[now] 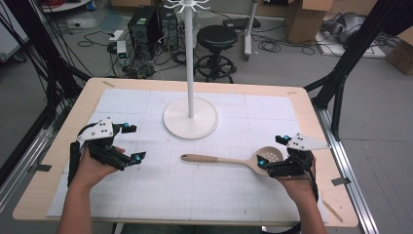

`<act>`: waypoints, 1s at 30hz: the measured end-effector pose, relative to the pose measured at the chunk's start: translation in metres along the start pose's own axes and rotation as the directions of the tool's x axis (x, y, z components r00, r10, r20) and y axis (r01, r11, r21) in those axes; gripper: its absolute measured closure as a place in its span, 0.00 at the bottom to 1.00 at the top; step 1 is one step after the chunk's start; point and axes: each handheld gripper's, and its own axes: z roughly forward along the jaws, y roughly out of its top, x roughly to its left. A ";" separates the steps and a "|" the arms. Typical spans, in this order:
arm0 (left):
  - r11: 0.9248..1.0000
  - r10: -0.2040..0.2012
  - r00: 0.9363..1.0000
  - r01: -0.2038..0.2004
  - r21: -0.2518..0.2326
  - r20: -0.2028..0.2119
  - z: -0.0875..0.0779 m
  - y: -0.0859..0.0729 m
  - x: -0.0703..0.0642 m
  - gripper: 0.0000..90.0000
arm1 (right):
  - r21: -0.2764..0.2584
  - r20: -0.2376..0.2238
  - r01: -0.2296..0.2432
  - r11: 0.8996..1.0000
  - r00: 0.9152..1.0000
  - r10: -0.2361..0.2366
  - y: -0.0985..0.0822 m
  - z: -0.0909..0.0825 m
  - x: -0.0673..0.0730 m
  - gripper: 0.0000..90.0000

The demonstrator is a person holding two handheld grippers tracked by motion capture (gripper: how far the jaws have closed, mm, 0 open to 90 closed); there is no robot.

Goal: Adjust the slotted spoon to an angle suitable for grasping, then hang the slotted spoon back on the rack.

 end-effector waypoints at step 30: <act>1.000 0.011 1.000 -0.011 0.025 -0.005 0.000 -0.007 0.002 0.02 | 0.071 -0.083 0.111 0.991 0.991 -0.105 0.034 0.029 0.023 0.01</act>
